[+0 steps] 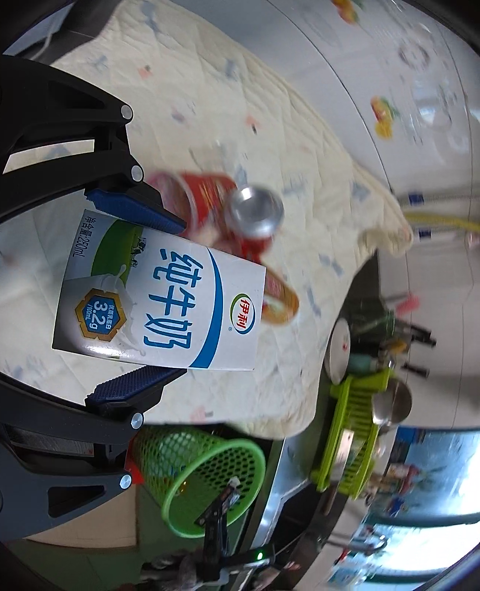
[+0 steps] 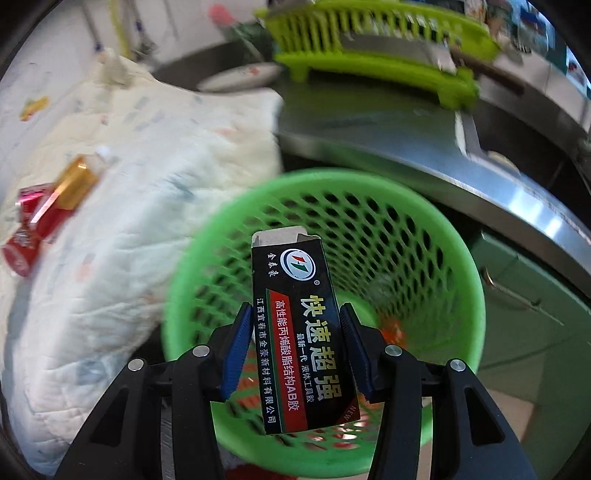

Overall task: Collect trash
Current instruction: 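Carry the glue box over the basket and open the right tool, then carry the milk carton over the basket and open the left tool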

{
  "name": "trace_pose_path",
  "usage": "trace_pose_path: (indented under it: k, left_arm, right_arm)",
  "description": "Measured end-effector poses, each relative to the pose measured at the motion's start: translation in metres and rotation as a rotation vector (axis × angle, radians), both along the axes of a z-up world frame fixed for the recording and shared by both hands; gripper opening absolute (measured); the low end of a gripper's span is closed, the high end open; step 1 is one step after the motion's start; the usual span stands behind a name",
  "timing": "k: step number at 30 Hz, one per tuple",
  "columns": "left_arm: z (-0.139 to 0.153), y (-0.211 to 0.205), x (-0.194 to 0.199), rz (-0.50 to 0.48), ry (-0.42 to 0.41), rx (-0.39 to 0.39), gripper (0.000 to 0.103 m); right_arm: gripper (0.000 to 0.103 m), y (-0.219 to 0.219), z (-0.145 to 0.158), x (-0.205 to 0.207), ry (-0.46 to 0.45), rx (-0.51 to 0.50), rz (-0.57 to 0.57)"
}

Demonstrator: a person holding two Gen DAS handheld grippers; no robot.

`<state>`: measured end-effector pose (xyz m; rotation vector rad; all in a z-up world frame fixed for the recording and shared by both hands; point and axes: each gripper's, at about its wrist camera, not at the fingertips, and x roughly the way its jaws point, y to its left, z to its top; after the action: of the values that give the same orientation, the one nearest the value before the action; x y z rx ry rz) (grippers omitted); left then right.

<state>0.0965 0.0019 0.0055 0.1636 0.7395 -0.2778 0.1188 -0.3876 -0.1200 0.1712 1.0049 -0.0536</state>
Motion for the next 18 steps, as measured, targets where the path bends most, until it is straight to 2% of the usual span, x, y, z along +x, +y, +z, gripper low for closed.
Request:
trace_pose_path:
  k: [9,10,12,15,18]
  left_arm:
    - [-0.008,-0.070,0.008,-0.134,0.033,-0.005,0.069]
    - [-0.008,-0.077,0.008,-0.148,0.036,-0.003,0.069]
    - [-0.009,-0.088,0.007,-0.173,0.040,-0.002,0.069]
    - [-0.012,-0.102,0.006,-0.207,0.045,-0.003,0.069]
    - [-0.013,-0.119,0.007,-0.246,0.054,-0.005,0.069]
  right_arm:
    - [0.048,-0.037,-0.026,0.031,0.092,-0.078,-0.027]
    - [0.048,-0.038,-0.027,0.033,0.089,-0.092,-0.030]
    - [0.056,-0.041,-0.026,0.034,0.078,-0.094,-0.028]
    - [0.056,-0.043,-0.022,0.031,0.049,-0.126,-0.032]
    - [0.056,-0.045,-0.015,0.023,0.022,-0.116,-0.036]
